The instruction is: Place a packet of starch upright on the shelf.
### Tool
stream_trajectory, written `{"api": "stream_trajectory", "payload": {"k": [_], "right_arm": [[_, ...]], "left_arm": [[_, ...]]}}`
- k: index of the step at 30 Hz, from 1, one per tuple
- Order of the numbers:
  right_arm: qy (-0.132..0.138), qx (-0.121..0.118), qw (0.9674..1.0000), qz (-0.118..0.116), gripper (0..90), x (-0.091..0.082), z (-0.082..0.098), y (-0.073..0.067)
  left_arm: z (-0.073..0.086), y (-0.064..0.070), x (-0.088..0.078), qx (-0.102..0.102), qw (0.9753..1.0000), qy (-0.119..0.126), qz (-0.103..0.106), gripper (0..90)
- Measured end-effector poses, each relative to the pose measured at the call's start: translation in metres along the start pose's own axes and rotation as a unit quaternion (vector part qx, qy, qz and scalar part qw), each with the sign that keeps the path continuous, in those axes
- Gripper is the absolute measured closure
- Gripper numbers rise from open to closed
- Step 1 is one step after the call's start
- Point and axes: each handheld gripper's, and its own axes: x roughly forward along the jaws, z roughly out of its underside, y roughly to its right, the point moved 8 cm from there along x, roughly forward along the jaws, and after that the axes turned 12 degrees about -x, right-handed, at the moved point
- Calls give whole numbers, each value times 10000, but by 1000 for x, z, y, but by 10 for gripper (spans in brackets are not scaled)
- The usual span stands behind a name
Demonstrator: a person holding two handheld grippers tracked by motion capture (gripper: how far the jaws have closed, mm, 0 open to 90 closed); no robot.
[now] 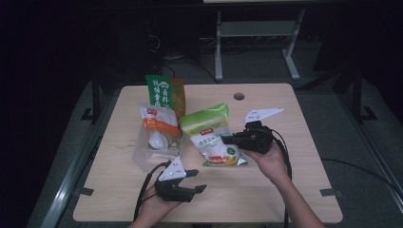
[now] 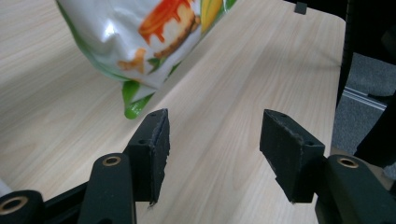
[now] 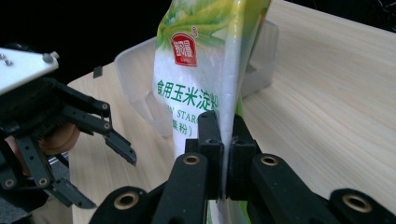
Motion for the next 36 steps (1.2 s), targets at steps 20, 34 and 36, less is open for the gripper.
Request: {"api": "stream_trajectory", "payload": {"k": [20,34,36], "right_arm": [[93,-249,9992,-289,874,33,-48,-23],[153,-465,9982,-354,875,45,-77,-31],[179,-436,9982,-380,875,48,-80,-32]], "left_arm": [[13,-3,-13,45,10000,5,-14,405],[16,-5,-15,51,10000,38,-25,393],[16,-6,-15,65,10000,42,-32,393]]}}
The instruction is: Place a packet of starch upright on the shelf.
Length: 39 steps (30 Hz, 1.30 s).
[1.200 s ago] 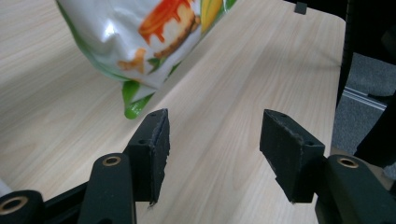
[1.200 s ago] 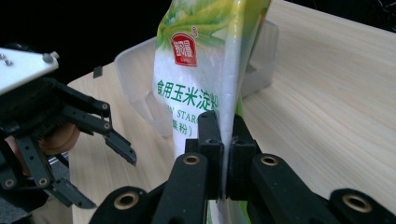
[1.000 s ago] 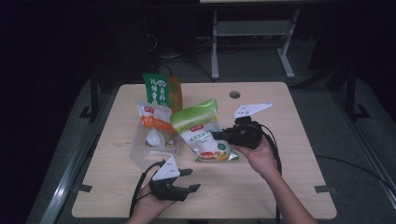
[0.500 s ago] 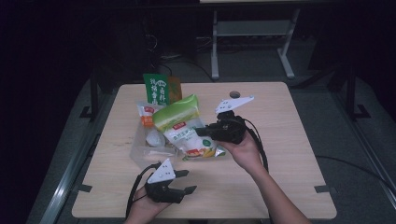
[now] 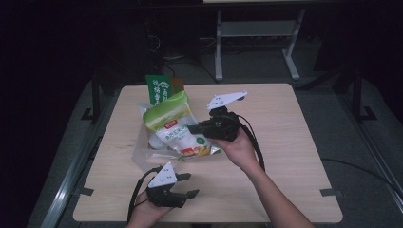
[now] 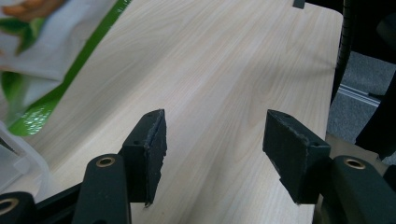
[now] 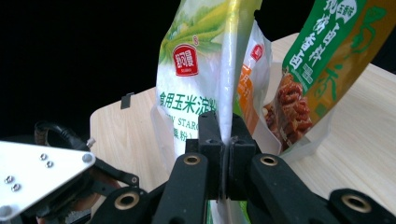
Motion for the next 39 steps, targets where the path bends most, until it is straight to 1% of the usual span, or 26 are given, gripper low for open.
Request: {"api": "stream_trajectory", "payload": {"k": [2,3,8,11,12,14,15,16,18,19,20,21,22,23,24,26,28,29,30,32,33,34,35,37,38,39], "right_arm": [[-16,28,10000,-1,876,3,-2,0],[-8,-15,10000,-7,879,4,-3,0],[-5,-37,10000,-13,879,12,-11,0],[23,-67,10000,-57,879,21,-18,-2],[23,-67,10000,-57,879,21,-18,-2],[28,-96,9999,-67,879,26,-22,-3],[30,-114,9999,-94,879,32,-25,-3],[30,-114,9999,-94,879,32,-25,-3],[50,-95,9999,-113,879,38,-29,-4],[59,-110,9998,-121,879,42,-31,-4],[52,-104,9999,-126,879,50,-34,-4],[52,-104,9999,-126,879,50,-34,-4],[40,-103,9998,-139,879,54,-35,-5],[28,-103,9998,-159,879,62,-35,-5],[28,-103,9998,-159,879,62,-35,-5],[32,-92,9998,-191,879,71,-35,-6],[48,-77,9997,-238,879,79,-34,-7],[51,-25,9995,-295,879,88,-33,-8],[51,-25,9995,-295,879,88,-33,-8],[57,-8,9993,-360,879,96,-31,-9],[66,17,9992,-400,879,104,-29,-10],[66,17,9992,-400,879,104,-29,-10],[68,25,9991,-425,879,108,-28,-9],[86,63,9989,-465,879,115,-27,-10],[121,88,9985,-522,879,122,-25,-10],[121,88,9985,-522,879,122,-25,-10]], "left_arm": [[0,0,0,-3,10000,3,9,393],[1,0,-1,-22,10000,3,10,394],[0,0,-2,-41,10000,34,21,393],[0,0,-2,-20,10000,60,36,394],[0,0,-2,-13,10000,58,32,394],[0,0,-2,-8,10000,52,28,393],[1,0,-3,-4,10000,46,30,393],[1,0,-3,-18,10000,40,37,393],[1,0,-3,4,10000,39,37,392],[1,1,-3,-33,10000,67,57,392],[1,1,-3,-13,10000,77,50,392],[1,1,-3,-13,10000,77,50,392],[1,1,-3,1,10000,59,51,392],[2,1,-4,47,10000,37,37,392],[2,1,-4,47,10000,37,37,392],[3,1,-4,29,10000,8,46,392],[4,2,-5,27,10000,18,57,392],[4,2,-5,40,10000,24,58,392],[4,2,-5,59,10000,9,49,392],[4,2,-6,38,10000,3,31,389],[4,2,-6,35,10000,6,24,389],[4,2,-7,13,10000,12,25,389],[4,2,-7,-20,10000,48,38,388],[4,1,-7,-70,9999,59,48,388],[5,1,-7,-71,10000,44,51,388],[5,1,-7,-71,10000,44,51,388]]}}
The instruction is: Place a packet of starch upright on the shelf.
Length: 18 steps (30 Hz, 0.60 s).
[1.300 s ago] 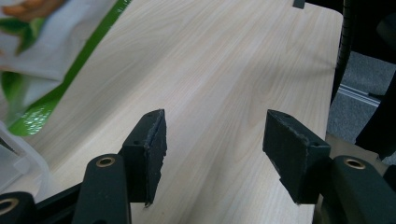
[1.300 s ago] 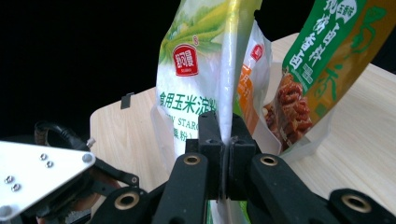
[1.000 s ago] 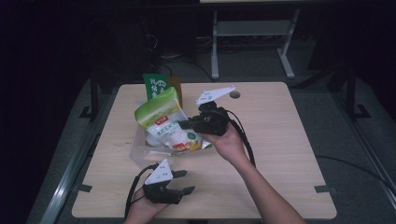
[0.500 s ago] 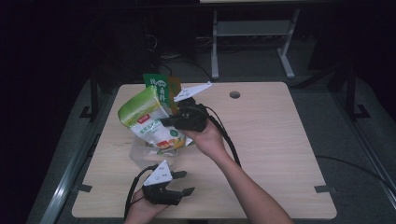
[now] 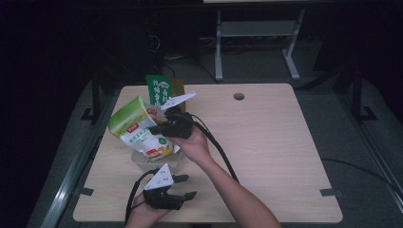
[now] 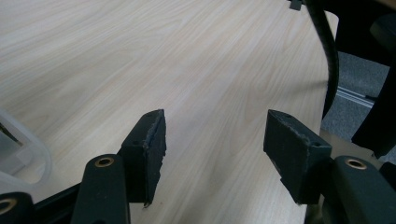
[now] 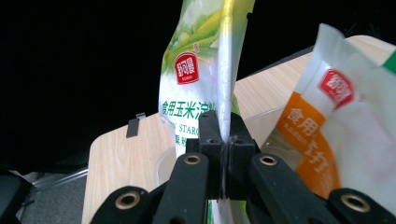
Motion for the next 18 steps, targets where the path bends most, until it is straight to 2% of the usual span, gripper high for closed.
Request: {"api": "stream_trajectory", "payload": {"k": [5,8,11,14,18], "right_arm": [[70,137,9998,-118,879,13,11,1],[105,211,9996,-135,879,22,24,1],[178,240,9995,-100,878,22,31,1],[140,241,9996,-98,872,21,35,0],[4,52,10000,-72,834,17,41,-1]], "left_arm": [[2,2,2,2,10000,-53,34,388],[2,5,3,-19,10000,-41,47,387],[2,6,3,-34,10000,-25,61,388],[3,5,3,-23,10000,-57,53,387],[2,5,3,-3,10000,-48,43,387]]}}
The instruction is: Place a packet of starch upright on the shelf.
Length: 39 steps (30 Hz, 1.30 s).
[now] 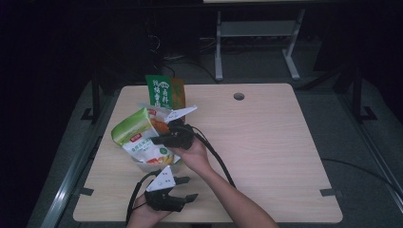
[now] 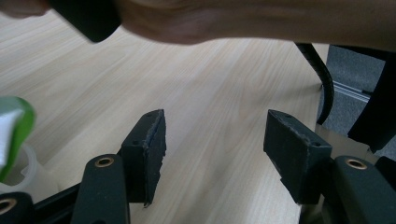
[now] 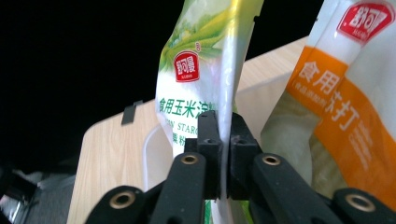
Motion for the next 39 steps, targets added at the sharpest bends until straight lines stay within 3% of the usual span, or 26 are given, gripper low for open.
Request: {"api": "stream_trajectory", "payload": {"k": [5,12,25,39], "right_arm": [[-254,-248,9994,12,864,-8,1,-4],[-502,-393,9979,80,877,-11,6,-7],[-585,-365,9975,118,878,-19,21,-4],[-674,-180,9975,61,881,-22,44,-1]], "left_arm": [[0,0,0,46,10000,-24,4,386],[-1,-1,-1,26,10000,6,-9,386],[-1,-2,-1,58,10000,-4,-40,386],[-2,-6,0,37,9999,5,-105,383]]}}
